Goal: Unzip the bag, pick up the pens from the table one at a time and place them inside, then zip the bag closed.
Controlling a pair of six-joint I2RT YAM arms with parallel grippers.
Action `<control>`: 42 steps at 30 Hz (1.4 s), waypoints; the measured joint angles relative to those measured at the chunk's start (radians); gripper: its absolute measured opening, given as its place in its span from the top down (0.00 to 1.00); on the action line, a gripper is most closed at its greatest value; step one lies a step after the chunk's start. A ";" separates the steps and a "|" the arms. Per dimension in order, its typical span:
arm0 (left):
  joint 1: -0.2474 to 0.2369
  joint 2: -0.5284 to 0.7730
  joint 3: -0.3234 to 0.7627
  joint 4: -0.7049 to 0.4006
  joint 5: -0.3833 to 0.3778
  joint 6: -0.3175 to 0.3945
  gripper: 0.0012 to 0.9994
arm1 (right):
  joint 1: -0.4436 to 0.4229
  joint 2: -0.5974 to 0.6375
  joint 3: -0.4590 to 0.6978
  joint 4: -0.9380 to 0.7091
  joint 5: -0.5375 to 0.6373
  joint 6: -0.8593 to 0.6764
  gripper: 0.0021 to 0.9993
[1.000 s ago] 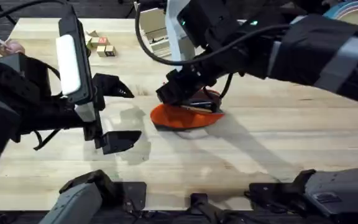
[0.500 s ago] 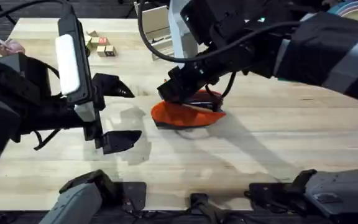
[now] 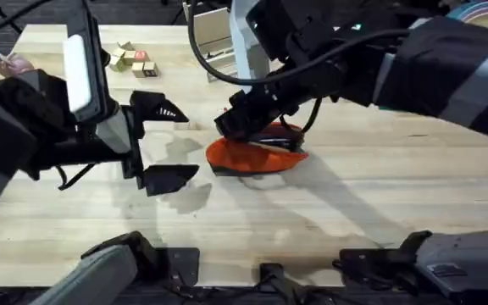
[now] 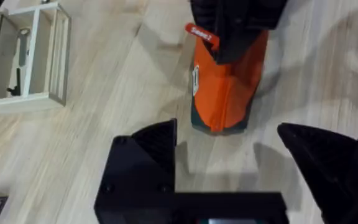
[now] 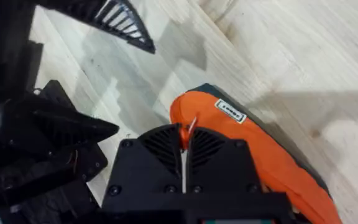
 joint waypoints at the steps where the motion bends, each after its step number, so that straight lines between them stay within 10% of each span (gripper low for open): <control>1: 0.000 0.020 0.000 0.009 0.014 0.000 0.01 | 0.000 0.000 0.000 0.000 0.000 0.000 0.97; 11: -0.011 0.194 0.000 0.058 0.102 0.000 0.01 | 0.000 0.000 0.000 0.000 0.000 0.000 0.97; 27: -0.219 0.279 0.000 0.221 0.095 0.000 0.00 | 0.000 0.000 0.000 0.018 0.000 0.000 0.97; 42: -0.265 0.378 0.000 0.280 0.162 0.000 0.07 | 0.000 0.000 0.000 0.018 0.000 0.000 0.97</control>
